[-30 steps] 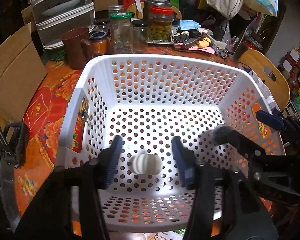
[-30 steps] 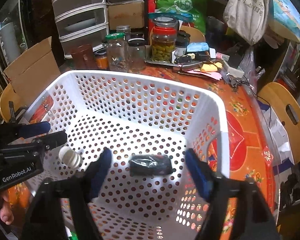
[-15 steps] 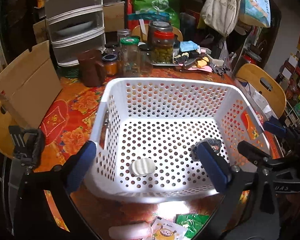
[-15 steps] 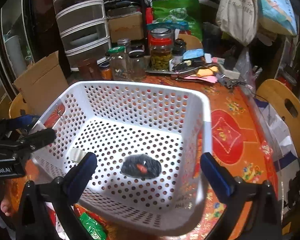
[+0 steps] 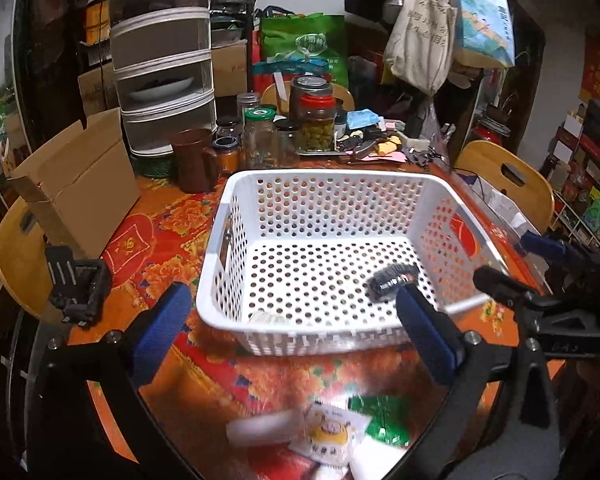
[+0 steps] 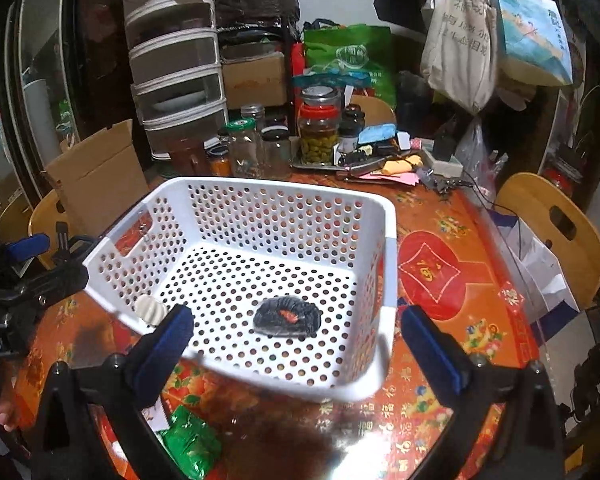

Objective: Organize soft objects
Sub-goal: 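Open both tools to drop the ball and pouch into the basket, withdraw, then grasp the clear plastic bag with the left tool while the right tool grasps the white cloth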

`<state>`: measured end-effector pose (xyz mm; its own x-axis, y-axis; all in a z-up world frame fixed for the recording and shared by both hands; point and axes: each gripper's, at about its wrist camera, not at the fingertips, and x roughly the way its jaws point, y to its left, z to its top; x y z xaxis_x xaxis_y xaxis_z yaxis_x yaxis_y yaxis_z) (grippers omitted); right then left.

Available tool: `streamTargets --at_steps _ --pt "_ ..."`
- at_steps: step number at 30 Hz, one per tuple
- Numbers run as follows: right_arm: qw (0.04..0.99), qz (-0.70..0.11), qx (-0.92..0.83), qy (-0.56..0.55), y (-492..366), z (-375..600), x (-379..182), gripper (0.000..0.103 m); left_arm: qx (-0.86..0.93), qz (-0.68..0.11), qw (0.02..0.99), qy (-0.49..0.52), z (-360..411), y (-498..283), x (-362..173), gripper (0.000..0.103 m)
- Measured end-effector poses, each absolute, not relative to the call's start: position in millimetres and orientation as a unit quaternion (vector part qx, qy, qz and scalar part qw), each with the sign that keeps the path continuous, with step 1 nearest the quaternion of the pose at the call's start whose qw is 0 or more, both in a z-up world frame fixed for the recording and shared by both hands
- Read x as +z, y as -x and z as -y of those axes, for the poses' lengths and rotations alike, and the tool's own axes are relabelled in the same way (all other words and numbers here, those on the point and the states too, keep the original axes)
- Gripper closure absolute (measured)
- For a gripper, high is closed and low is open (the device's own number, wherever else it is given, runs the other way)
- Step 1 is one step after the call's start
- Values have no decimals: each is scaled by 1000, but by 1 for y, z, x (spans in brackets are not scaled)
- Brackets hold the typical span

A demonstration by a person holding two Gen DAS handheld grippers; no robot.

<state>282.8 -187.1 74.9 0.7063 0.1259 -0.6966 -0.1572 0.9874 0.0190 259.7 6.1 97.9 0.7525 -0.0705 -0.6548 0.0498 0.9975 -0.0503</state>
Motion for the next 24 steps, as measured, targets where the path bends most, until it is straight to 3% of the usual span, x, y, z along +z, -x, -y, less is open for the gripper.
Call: streamTargets --at_steps 14,24 --pt "937 -335 88 40 -214 179 78 0 -34 -323 944 54 -29 -181 87 1" --pt "935 -334 115 25 -168 171 49 0 -1 -330 943 41 -45 -133 56 1"
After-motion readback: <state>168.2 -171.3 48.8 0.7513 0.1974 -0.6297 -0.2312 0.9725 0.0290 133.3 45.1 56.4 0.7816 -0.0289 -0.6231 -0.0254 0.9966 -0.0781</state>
